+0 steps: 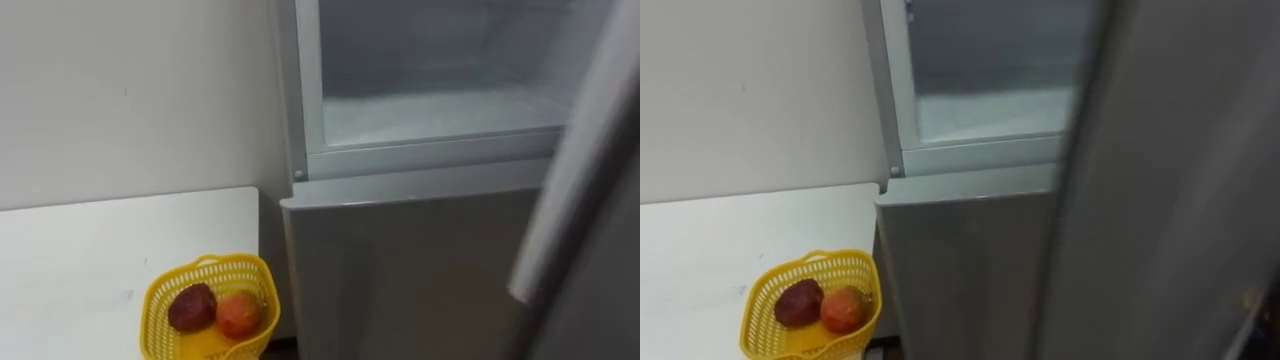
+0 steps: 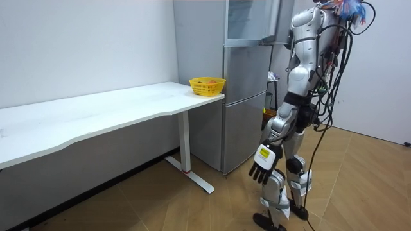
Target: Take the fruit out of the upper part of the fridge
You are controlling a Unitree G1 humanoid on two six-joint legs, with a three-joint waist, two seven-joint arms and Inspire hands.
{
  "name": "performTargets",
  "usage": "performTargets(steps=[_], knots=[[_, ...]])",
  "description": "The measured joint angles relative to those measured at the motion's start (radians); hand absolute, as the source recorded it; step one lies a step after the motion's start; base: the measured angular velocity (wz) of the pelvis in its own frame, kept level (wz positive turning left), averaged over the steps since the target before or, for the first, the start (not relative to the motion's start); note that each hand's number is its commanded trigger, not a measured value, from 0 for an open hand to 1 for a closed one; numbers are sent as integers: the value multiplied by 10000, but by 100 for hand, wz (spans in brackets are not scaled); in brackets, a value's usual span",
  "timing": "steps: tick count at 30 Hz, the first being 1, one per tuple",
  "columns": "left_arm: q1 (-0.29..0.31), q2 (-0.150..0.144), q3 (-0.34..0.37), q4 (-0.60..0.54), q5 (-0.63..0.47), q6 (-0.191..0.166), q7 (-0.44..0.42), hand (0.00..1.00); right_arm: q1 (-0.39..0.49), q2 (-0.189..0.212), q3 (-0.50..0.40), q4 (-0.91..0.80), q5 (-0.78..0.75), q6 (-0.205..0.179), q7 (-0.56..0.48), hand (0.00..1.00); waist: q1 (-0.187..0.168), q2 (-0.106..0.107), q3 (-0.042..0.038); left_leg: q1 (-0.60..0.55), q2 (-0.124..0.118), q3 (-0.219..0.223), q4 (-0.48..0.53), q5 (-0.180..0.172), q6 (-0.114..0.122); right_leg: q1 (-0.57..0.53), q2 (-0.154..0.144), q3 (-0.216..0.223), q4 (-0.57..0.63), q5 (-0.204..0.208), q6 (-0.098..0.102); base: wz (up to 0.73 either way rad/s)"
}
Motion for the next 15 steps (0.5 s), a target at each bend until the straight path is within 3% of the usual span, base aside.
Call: performTargets(steps=[4, 6, 8, 9, 11, 15], knots=[[-219, 140, -375, 277, -3, 16, -63, 0, 0, 60, 563, 120, -579, 108, 422, 0, 59, -232, -6, 12, 23, -1, 53, 1, -3, 14, 20, -1, -46, 11, -18, 0], [-345, 259, -517, 344, -5, 17, -109, 0, -1, 59, 1006, 148, -870, 337, 827, 0, 173, -308, -30, -14, 54, -12, 144, -3, -7, 76, 53, -14, -123, 53, -53, 0], [-431, 337, -615, 348, -4, 41, -122, 0, -11, 58, 1456, 166, -1245, 654, 1196, 0, 284, -378, 4, -39, 108, -28, 174, -26, -36, 115, 101, -81, -175, 112, -67, 7], [-430, 351, -615, 314, -3, 96, -125, 0, -26, 58, 1809, 175, -1607, 893, 1400, 0, 358, -376, 19, -88, 133, -47, 181, -31, -44, 93, 122, -126, -176, 129, -83, 7], [-353, 300, -633, 249, -5, 209, -158, 0, 47, 221, 1853, 180, -2057, 850, 1566, 0, 405, -366, 7, -179, 152, -70, 195, -57, -54, 83, 129, -229, -177, 150, -94, 2], [-349, 286, -647, 193, -5, 375, -301, 0, 25, 233, 1993, 242, -2425, 1259, 1826, 0, 479, -266, -28, -309, 182, -174, 347, -68, -58, 77, 149, -379, -176, 200, -117, 6]])
